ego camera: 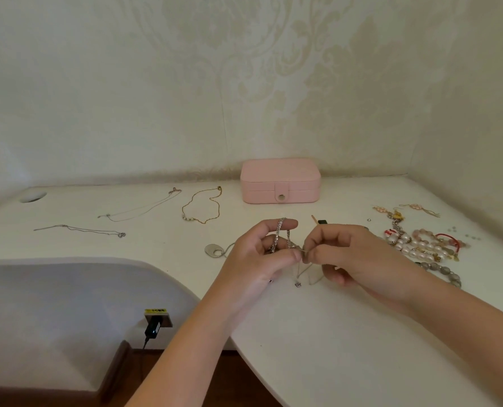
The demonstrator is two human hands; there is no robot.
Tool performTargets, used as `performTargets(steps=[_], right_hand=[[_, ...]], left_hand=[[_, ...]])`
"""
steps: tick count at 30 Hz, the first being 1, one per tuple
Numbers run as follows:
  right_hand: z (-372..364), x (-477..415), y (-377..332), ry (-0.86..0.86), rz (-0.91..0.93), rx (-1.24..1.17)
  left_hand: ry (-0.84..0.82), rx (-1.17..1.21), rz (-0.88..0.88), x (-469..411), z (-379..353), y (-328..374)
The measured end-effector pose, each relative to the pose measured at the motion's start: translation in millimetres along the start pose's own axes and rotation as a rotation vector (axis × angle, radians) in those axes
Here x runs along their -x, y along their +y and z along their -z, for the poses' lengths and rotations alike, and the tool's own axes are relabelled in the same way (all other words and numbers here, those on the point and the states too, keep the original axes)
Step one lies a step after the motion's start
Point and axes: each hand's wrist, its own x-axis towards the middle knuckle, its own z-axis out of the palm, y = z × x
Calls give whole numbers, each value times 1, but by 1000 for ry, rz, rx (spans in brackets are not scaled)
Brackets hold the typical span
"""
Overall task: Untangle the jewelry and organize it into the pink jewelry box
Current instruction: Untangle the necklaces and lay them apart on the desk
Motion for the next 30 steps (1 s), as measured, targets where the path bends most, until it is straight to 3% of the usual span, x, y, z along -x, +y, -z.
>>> performTargets(steps=[16,20,25,30], right_hand=[[17,-2,3,-148,-11,-373],[23,0,-1,-184,-56,-353],[29,0,-3,-109,-41,-205],[33,-1,-4,21,0,-236]], left_hand=[[85,208,8,-1,3,2],[130,258,-7,-2,5,1],[185,260,-26,-2,8,-3],[260,258,-4,-2,9,-3]])
